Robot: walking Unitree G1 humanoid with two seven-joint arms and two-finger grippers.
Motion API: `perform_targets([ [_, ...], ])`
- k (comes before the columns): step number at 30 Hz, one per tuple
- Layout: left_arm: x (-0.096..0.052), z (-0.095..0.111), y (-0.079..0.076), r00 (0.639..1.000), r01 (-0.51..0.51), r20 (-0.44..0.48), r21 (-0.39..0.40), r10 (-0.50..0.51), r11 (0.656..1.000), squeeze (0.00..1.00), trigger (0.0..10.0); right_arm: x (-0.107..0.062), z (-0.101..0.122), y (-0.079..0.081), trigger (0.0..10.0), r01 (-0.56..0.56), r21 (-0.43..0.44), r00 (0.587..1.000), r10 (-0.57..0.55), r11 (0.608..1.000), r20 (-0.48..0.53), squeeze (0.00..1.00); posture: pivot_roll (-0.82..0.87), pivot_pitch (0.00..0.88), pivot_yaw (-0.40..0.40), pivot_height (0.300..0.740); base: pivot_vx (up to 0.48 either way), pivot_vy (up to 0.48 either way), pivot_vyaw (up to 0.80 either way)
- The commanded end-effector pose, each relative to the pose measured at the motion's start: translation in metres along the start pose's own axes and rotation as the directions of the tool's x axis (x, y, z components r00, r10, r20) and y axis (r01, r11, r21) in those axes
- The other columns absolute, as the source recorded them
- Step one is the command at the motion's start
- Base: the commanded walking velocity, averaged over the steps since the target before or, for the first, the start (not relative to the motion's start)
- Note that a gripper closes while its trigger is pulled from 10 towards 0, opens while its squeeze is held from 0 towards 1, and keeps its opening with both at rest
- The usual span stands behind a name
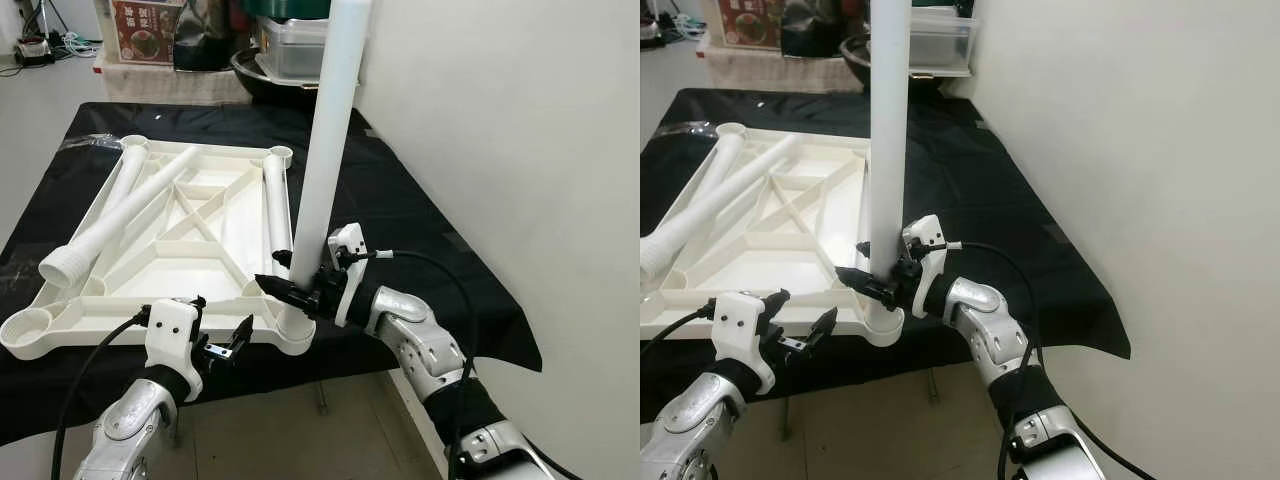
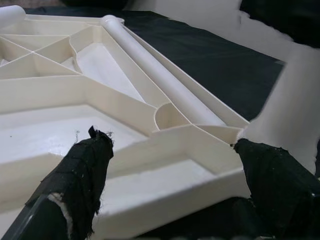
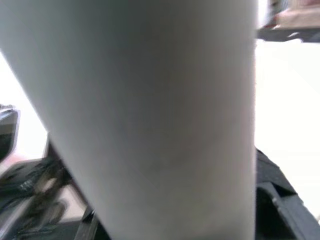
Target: Building children table
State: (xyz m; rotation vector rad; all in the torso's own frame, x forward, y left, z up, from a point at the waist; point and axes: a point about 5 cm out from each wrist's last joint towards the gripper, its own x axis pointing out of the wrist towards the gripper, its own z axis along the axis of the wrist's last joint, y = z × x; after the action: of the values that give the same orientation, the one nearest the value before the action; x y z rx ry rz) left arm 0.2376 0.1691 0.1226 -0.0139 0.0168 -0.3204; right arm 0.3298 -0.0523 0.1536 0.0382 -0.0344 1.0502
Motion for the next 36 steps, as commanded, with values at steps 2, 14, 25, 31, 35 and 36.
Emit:
perform_targets([
  [2,0.000,-0.002,-0.004,1.000,0.010,-0.003,-0.011,-0.010,1.000,0.00,10.0,-0.005,-0.023,-0.029,0.0,0.336,-0.036,0.930,-0.337,0.941,-0.145,0.00,0.18,0.000,-0.160,0.740,0.000,0.000,0.00],
  [14,0.000,-0.001,-0.004,1.000,0.010,0.002,-0.013,-0.010,1.000,0.00,10.0,-0.018,-0.029,-0.046,10.0,0.752,0.087,0.654,-0.724,0.653,-0.220,0.00,0.18,0.000,-0.155,0.740,0.000,0.000,0.00],
  [25,0.000,0.000,-0.003,1.000,0.001,0.004,-0.010,-0.001,1.000,0.00,10.0,0.018,0.006,-0.007,10.0,0.161,0.112,0.985,-0.166,0.981,0.039,0.00,0.19,0.000,-0.165,0.740,0.000,0.000,0.00],
  [31,0.000,0.000,-0.003,1.000,0.005,0.006,-0.011,-0.005,1.000,0.00,10.0,0.006,-0.001,0.015,4.5,-0.184,0.066,0.983,0.185,0.981,-0.015,0.00,0.18,0.000,-0.165,0.740,0.000,0.000,0.00],
  [35,0.001,0.000,-0.003,1.000,0.006,0.008,-0.013,-0.006,1.000,0.00,10.0,0.010,-0.014,0.012,0.0,-0.145,0.061,0.987,0.149,0.988,-0.064,0.00,0.19,0.000,-0.168,0.740,0.000,0.000,0.00],
  [36,0.001,0.000,-0.003,1.000,0.006,0.008,-0.013,-0.006,1.000,0.00,10.0,0.010,-0.014,0.012,0.0,-0.145,0.061,0.987,0.149,0.988,-0.064,0.00,0.19,0.000,-0.168,0.740,0.000,0.000,0.00],
])
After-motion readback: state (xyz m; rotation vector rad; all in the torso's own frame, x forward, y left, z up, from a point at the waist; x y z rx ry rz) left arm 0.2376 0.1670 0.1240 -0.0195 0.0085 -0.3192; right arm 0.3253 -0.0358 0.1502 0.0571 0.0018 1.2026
